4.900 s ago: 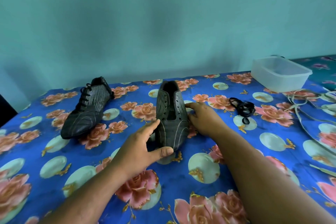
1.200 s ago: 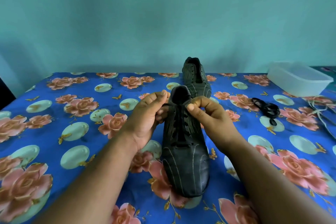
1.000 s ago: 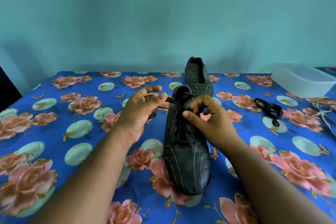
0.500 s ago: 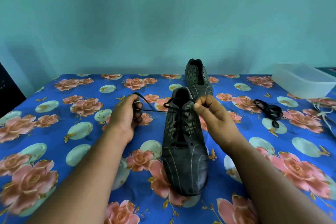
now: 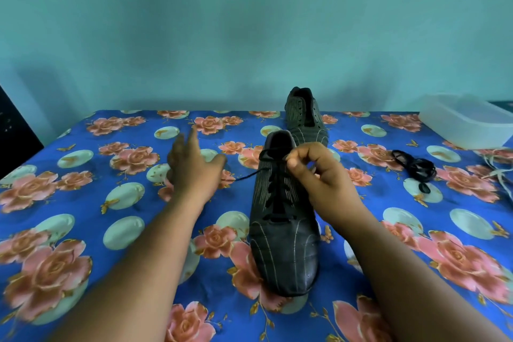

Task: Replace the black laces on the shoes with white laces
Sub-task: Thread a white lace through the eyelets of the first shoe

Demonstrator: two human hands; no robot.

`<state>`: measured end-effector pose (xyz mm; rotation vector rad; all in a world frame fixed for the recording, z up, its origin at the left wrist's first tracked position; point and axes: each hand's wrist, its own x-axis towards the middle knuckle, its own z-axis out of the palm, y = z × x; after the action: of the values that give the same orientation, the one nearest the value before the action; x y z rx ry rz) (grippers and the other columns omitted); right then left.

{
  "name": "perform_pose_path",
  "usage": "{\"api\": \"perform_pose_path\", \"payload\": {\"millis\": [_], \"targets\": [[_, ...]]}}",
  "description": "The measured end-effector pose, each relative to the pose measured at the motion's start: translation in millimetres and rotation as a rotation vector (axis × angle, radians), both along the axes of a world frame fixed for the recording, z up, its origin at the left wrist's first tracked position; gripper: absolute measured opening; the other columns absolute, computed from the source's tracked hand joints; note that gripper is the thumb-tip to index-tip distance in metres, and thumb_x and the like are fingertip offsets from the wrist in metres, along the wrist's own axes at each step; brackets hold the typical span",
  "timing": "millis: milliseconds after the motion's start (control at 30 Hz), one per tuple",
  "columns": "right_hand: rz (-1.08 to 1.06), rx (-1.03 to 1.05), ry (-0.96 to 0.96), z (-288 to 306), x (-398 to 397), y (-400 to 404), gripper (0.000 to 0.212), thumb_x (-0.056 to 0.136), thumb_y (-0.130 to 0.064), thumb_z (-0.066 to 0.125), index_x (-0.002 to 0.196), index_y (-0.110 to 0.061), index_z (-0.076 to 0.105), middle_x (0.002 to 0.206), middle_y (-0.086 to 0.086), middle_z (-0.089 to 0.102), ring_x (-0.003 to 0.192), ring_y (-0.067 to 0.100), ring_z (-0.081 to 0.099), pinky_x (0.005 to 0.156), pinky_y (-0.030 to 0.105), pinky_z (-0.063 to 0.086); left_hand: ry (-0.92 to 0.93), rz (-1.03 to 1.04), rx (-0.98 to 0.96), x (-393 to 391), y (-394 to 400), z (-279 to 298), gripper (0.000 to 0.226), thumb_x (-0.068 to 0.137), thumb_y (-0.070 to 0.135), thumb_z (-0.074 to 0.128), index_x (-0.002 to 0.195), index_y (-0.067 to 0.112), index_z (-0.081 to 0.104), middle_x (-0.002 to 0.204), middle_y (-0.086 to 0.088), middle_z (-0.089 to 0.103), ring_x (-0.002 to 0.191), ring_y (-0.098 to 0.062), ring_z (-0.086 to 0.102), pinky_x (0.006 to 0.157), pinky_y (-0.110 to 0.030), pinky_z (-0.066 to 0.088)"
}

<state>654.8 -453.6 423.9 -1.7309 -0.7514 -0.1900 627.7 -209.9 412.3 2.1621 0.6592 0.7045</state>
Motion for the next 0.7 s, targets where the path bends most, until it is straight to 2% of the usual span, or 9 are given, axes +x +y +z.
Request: {"api": "perform_pose_path", "payload": {"millis": [67,167,233,300,400,467,533,633,700], "targets": [[0.130,0.244,0.312,7.1,0.8,-4.6,0.010,0.104,-0.020,0.058,0.098,-0.017,0.065,0.092,-0.005,0.070,0.088,0.009,0.063,0.079,0.025,0.050,-0.093,-0.244,-0.073,-3.6,-10.4,3.6,0.062,0.087,0.047,0.067,0.145,0.030,0.053,0.149,0.007,0.050,0.141,-0.017,0.043,0.113,-0.052,0.041],[0.209,0.422,0.470,12.3,7.4,-13.2,0.004,0.097,-0.024,0.063,0.097,-0.021,0.064,0.082,0.004,0.066,0.075,0.016,0.061,0.067,0.030,0.043,-0.140,-0.533,-0.144,-11.8,-29.0,6.0,0.031,0.099,0.031,0.065,0.131,0.031,0.065,0.130,0.018,0.061,0.124,-0.003,0.056,0.108,-0.043,0.047],[0.221,0.572,0.534,12.1,13.8,-17.1,0.004,0.093,-0.021,0.066,0.093,-0.021,0.062,0.072,-0.003,0.053,0.063,0.010,0.051,0.067,0.031,0.037,-0.158,-0.646,-0.120,-16.0,-36.8,7.8,0.029,0.101,0.031,0.063,0.130,0.033,0.065,0.126,0.018,0.062,0.118,0.003,0.056,0.101,-0.034,0.047],[0.214,0.749,0.598,14.6,19.0,-22.3,0.014,0.088,-0.029,0.074,0.089,-0.023,0.062,0.065,-0.006,0.042,0.066,0.013,0.043,0.069,0.034,0.039,-0.144,-0.736,-0.100,-19.7,-40.8,8.5,0.034,0.097,0.038,0.062,0.132,0.036,0.064,0.125,0.020,0.060,0.113,0.006,0.056,0.094,-0.021,0.044],[0.095,0.947,0.642,21.6,28.4,-36.3,0.036,0.071,-0.037,0.087,0.086,-0.021,0.058,0.058,-0.006,0.035,0.070,0.017,0.043,0.079,0.034,0.048,-0.102,-0.821,-0.045,-22.0,-42.3,7.2,0.044,0.092,0.044,0.062,0.135,0.037,0.062,0.137,0.019,0.054,0.126,0.006,0.050,0.098,-0.004,0.035],[-0.036,0.977,0.661,24.0,34.6,-47.4,0.031,0.080,-0.029,0.081,0.087,-0.016,0.054,0.056,-0.004,0.041,0.062,0.017,0.052,0.076,0.035,0.049,-0.102,-0.845,-0.013,-22.7,-43.0,8.2,0.048,0.090,0.045,0.064,0.137,0.037,0.060,0.139,0.019,0.051,0.129,0.006,0.046,0.099,-0.001,0.031],[-0.172,0.918,0.676,23.0,39.7,-57.2,0.021,0.091,-0.018,0.073,0.092,-0.012,0.053,0.056,-0.003,0.044,0.050,0.014,0.047,0.063,0.031,0.046,-0.105,-0.853,0.003,-22.2,-42.6,7.3,0.048,0.091,0.045,0.067,0.138,0.036,0.060,0.140,0.017,0.050,0.129,0.009,0.044,0.098,0.001,0.030],[-0.378,0.676,0.657,17.1,46.9,-69.4,0.020,0.092,-0.012,0.073,0.090,-0.016,0.053,0.064,-0.003,0.048,0.048,0.011,0.043,0.056,0.029,0.046,-0.095,-0.845,-0.004,-22.5,-41.0,8.0,0.049,0.090,0.046,0.067,0.137,0.035,0.060,0.141,0.014,0.047,0.123,0.019,0.041,0.094,0.003,0.030],[-0.518,0.517,0.609,13.1,50.8,-75.4,0.024,0.091,-0.013,0.075,0.102,-0.016,0.053,0.082,0.000,0.055,0.053,0.011,0.049,0.057,0.031,0.050,-0.094,-0.845,0.003,-22.6,-41.1,8.5,0.051,0.086,0.047,0.066,0.136,0.036,0.059,0.140,0.015,0.047,0.121,0.023,0.039,0.092,0.001,0.035]]}}
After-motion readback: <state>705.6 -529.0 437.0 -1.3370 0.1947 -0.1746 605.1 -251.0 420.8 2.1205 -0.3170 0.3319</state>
